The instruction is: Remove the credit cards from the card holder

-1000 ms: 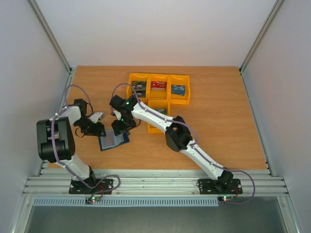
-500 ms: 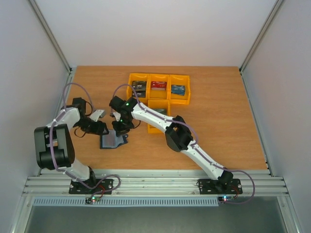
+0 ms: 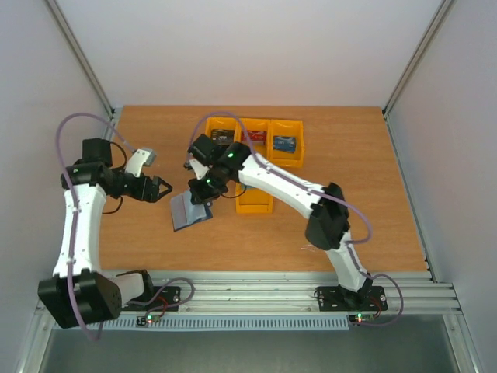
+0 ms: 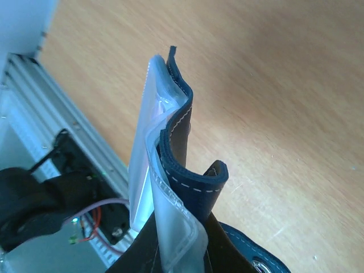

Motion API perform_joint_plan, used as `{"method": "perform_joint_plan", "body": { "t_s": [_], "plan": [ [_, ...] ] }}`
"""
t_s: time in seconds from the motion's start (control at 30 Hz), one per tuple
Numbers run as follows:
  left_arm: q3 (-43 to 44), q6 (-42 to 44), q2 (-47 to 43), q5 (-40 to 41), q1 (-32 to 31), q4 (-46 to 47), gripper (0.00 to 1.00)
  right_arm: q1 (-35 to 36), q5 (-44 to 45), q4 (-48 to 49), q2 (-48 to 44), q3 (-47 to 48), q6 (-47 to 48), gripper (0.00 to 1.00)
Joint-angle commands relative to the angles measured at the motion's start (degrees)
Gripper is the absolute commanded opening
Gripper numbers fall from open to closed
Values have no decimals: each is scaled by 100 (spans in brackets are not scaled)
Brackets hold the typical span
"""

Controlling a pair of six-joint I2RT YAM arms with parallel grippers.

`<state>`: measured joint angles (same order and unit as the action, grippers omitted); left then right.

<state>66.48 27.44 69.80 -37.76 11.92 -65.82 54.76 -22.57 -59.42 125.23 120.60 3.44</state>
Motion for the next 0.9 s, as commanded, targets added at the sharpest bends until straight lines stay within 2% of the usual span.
{"method": "perform_joint_plan", "body": {
  "t_s": [0.0, 0.13, 0.27, 0.43, 0.57, 0.63, 0.73, 0.87],
  "plan": [
    [500, -402, -668, -779, 24, -694, 84, -52, 174, 2, -953, -131, 70, 1],
    [852, -866, -1011, -1535, 23, -813, 86, -232, -52, -256, -1502, 3, 472, 1],
    [1140, -1245, -1309, -2058, 25, -473, 86, -481, -118, -724, -1847, 547, 1135, 1],
    [1109, -1909, -1544, -2513, 16, 915, 87, -792, -556, -1054, -1959, 1211, 1723, 1],
    [1022, -2894, -1471, -2879, 21, 1912, 88, -1001, -782, -1235, -1964, 1648, 2147, 1],
    [934, -3106, -1489, -3125, 20, 2341, 88, -1168, -964, -1304, -1926, 1956, 2247, 1],
    [448, -3669, -1741, -3167, 7, 3663, 89, -1503, -1442, -1270, -1892, 2267, 2294, 1],
    [-702, -4870, -2052, -3180, -156, 6117, 89, -1737, -1793, -1080, -1892, 2337, 2531, 1]
  ]
}}
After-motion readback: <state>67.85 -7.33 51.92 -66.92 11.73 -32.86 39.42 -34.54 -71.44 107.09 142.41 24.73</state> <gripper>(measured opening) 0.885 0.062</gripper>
